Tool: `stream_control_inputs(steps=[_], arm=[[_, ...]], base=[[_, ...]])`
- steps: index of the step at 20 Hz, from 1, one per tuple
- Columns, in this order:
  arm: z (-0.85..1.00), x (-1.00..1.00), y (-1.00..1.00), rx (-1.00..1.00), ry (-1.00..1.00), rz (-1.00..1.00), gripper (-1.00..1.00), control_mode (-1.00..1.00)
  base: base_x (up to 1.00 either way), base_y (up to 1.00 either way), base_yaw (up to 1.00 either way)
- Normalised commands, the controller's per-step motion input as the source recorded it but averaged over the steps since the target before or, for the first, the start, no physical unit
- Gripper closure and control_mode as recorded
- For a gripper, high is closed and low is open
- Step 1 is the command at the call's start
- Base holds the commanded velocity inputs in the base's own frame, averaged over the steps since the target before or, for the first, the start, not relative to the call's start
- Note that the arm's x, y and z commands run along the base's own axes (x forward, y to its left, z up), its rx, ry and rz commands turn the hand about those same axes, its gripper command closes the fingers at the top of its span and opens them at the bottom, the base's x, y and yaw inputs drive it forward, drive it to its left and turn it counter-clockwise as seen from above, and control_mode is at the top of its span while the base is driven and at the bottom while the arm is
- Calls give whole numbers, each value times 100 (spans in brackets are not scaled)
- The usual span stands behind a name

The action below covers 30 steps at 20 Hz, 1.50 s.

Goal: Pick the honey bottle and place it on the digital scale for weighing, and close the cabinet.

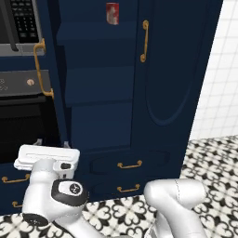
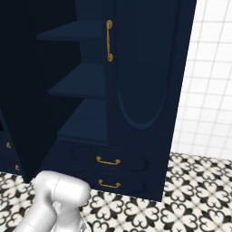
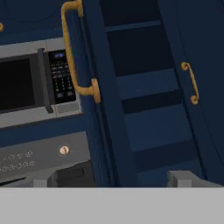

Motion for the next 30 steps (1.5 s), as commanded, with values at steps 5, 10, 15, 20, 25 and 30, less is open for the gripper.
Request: stream_control_inputs(steps=[5,10,15,20,25,30], arm=[[-37,97,90,2,-1,-12,-100,-100],[-28,100,78,8,0,-13,-100,-100],[-20,88,46,6,0,-18,-100,-100],[5,6,-58,10,-7,-17,-100,-100],[12,5,-94,15,-2,-15,-100,-100],[1,31,-100,18,0,-10,-100,-100]], base=[[0,0,0],[0,0,0],[0,0,0],[0,0,0],[0,0,0],[0,0,0]])
